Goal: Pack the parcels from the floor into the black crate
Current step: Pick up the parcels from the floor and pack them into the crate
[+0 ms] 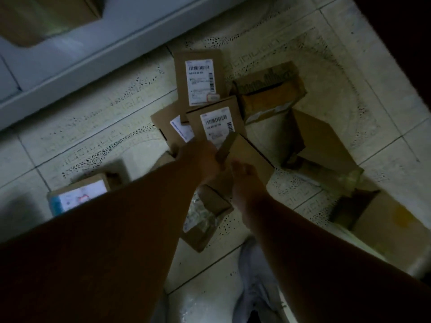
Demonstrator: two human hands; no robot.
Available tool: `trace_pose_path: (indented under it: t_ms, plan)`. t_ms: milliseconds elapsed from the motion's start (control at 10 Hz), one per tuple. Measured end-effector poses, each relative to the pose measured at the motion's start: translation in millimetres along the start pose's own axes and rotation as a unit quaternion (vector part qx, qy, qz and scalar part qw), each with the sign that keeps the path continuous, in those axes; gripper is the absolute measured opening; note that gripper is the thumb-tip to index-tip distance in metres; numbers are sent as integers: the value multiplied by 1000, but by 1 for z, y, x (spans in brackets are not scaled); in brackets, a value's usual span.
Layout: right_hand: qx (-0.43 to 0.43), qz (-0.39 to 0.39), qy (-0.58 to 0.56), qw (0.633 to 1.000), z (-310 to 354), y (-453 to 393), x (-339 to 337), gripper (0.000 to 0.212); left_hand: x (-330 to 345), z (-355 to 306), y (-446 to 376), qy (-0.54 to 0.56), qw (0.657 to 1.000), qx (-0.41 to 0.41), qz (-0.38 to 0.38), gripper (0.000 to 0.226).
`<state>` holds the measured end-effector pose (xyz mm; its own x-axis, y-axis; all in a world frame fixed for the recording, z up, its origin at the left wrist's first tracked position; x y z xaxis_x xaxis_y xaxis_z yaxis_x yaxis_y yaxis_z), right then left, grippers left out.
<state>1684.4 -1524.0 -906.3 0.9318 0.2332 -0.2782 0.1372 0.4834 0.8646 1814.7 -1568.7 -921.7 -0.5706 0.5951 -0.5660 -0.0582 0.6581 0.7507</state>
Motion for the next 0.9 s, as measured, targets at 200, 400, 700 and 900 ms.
trace_pose_path:
  t_ms: [200, 400, 700, 900]
  plan:
    - [19, -145, -66, 987, 10, 74, -26, 56, 11, -34, 103, 324, 939, 55, 103, 31]
    - [-90, -181, 52, 978, 63, 190, -33, 44, -73, 1, 204, 315, 948, -22, 38, 14]
    - [-205, -17, 66, 976, 107, 317, 64, 18, -165, 151, 317, 189, 937, -229, -183, 46]
    - [-265, 60, 137, 953, 86, 383, 144, 31, -135, 243, 412, 293, 845, -368, -254, 59]
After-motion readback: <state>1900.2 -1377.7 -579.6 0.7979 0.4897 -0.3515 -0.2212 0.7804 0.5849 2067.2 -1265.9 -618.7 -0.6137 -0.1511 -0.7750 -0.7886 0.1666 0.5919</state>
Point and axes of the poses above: each hand's wrist, its own y-axis away from the middle knuckle, its own x-axis out of the palm, z = x × y, the point moved 6 cm from there along -y, towards the middle knuckle, and after that the axes turned 1 degree about -y, right-handed, at the moved point
